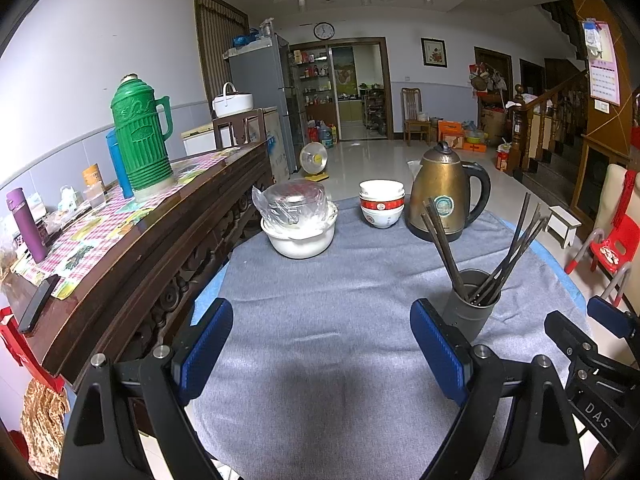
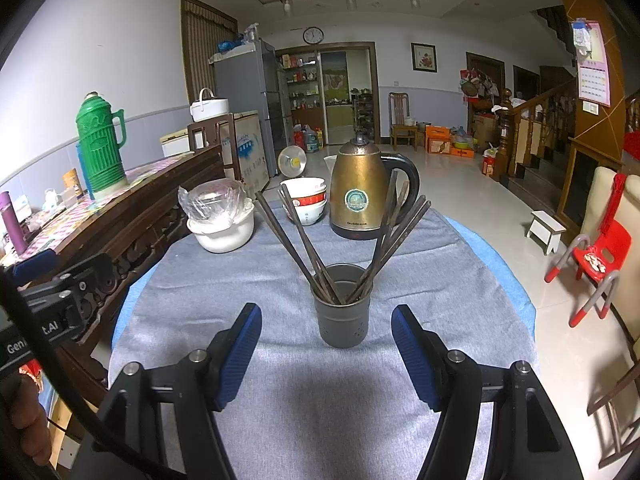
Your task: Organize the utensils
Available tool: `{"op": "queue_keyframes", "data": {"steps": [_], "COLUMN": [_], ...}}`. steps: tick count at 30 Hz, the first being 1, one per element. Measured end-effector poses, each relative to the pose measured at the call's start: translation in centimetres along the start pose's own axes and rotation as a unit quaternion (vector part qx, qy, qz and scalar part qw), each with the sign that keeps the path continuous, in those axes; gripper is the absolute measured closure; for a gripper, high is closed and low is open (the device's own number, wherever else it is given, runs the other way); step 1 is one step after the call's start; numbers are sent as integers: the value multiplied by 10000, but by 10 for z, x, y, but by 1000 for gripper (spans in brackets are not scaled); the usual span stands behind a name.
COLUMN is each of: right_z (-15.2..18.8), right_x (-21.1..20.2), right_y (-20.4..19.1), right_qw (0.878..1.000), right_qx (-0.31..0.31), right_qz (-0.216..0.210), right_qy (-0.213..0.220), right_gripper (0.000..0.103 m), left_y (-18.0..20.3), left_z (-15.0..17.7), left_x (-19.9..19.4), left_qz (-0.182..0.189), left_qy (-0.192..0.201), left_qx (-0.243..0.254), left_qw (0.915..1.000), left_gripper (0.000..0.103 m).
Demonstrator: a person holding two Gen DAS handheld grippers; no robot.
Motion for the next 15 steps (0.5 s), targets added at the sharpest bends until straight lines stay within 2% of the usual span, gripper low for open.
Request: {"op": "queue_keyframes", "data": {"steps": [9,15], "right_z": [0,3], "right_x": [0,3], "right_y": [0,3], "right_qw": [10000,9997], "right_qx": [3,-35], "right_qz": [12,231], "right_qy": [7,-19], "right_gripper": [32,32], "left_y": [0,2], "left_z": [0,2], "left_x": [0,-3], "left_qz": [10,45], "left_qy": [5,45], "left_qx": [-6,-12], "left_qw": [10000,10000], "left_gripper": [13,13]}}
Point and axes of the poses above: each gripper's, at about its wrist camera, not at the fingertips, and x roughly the way its jaws point, y to its right, z to its underside, the point moved 4 cm from there along x, roughly the way its jaws point, and after that the axes turned 14 degrees about x, right-handed, at the moved point
